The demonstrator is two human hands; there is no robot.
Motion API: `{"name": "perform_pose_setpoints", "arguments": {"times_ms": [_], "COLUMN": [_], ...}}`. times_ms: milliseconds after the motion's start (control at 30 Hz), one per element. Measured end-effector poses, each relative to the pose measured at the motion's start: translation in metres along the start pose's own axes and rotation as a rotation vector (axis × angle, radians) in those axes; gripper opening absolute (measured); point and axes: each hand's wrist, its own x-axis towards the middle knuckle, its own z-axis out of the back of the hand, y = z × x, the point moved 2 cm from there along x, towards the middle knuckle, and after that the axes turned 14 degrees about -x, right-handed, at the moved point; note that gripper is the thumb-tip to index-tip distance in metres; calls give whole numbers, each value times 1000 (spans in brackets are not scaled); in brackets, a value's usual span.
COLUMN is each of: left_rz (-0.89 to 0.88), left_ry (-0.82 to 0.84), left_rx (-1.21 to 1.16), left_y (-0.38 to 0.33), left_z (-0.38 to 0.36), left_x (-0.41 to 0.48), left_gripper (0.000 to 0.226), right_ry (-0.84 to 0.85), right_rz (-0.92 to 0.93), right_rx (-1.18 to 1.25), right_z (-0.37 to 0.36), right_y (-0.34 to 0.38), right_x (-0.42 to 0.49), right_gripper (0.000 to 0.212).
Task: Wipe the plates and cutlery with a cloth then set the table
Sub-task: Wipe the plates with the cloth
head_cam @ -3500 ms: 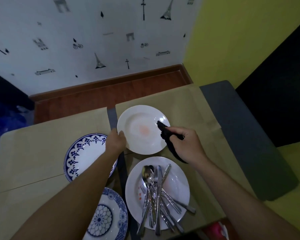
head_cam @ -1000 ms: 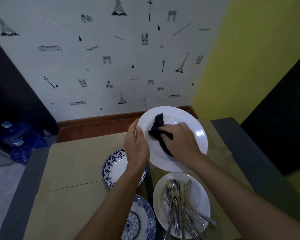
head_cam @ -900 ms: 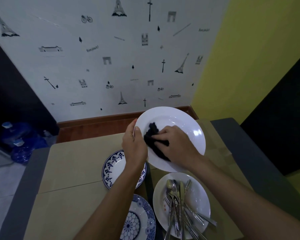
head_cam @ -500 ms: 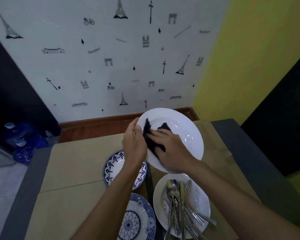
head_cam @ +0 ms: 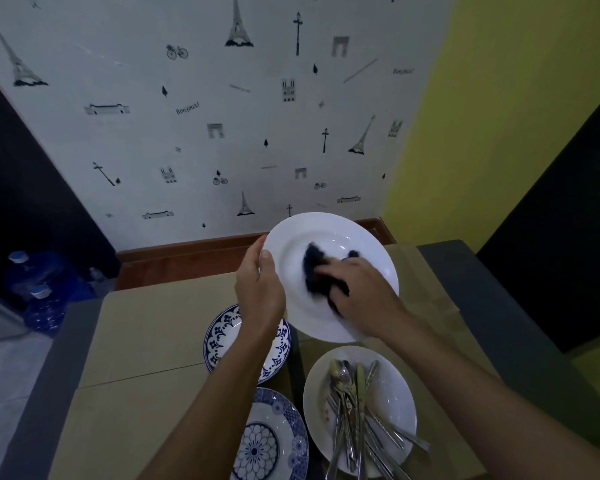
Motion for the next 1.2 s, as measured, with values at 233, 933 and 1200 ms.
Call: {"name": "perform_pose_setpoints", "arguments": {"times_ms": [233, 933, 1200], "left_rz": [-22, -30, -13], "left_ry": [47, 26, 9], "left_rx": [52, 23, 15], "left_y": [1, 2, 6], "left_z": [-4, -7, -14], "left_x": [-2, 2, 9], "left_gripper": [33, 34, 34], "right_ry": [49, -110, -124], "right_rz": [239, -112, -89], "right_rx": [-15, -2, 64], "right_z": [-12, -8, -12], "right_y": [18, 7, -3], "right_x": [-8, 0, 1], "right_gripper": [51, 42, 43]}}
